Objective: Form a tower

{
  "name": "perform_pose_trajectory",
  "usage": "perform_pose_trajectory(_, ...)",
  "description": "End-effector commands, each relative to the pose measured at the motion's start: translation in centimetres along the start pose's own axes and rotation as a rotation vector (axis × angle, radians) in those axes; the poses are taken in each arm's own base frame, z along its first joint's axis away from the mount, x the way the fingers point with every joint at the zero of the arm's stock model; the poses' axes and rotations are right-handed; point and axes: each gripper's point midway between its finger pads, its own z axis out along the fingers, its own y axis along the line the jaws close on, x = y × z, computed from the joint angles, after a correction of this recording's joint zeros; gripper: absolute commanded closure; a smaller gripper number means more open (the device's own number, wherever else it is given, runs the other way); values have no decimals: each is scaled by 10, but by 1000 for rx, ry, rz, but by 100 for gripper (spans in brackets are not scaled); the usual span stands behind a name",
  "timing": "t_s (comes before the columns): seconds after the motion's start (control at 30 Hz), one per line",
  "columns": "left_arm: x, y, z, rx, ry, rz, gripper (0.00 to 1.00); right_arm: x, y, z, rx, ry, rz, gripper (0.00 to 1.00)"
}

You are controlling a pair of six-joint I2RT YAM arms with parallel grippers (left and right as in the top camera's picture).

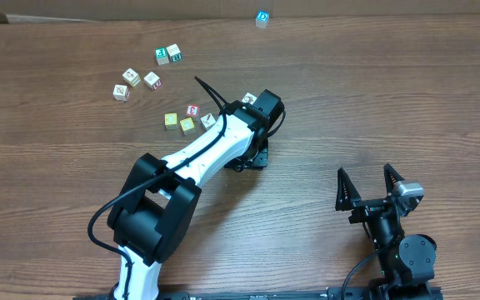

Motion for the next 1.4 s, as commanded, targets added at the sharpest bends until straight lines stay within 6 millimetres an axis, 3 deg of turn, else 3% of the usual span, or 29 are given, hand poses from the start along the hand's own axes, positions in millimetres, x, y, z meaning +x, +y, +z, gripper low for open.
perform_pose_trajectory(0.0,-9,-3,-11,25,-29,-1,55,1,-1,0,0,-7,5,0)
perform_pose_trajectory(0.3,-18,3,-27,28,-20,-25,54,1,-1,0,1,-8,5,0)
perform_pose_trajectory(1.37,-12,-1,-27,53,8,-24,73,1,-1,0,1,-8,5,0)
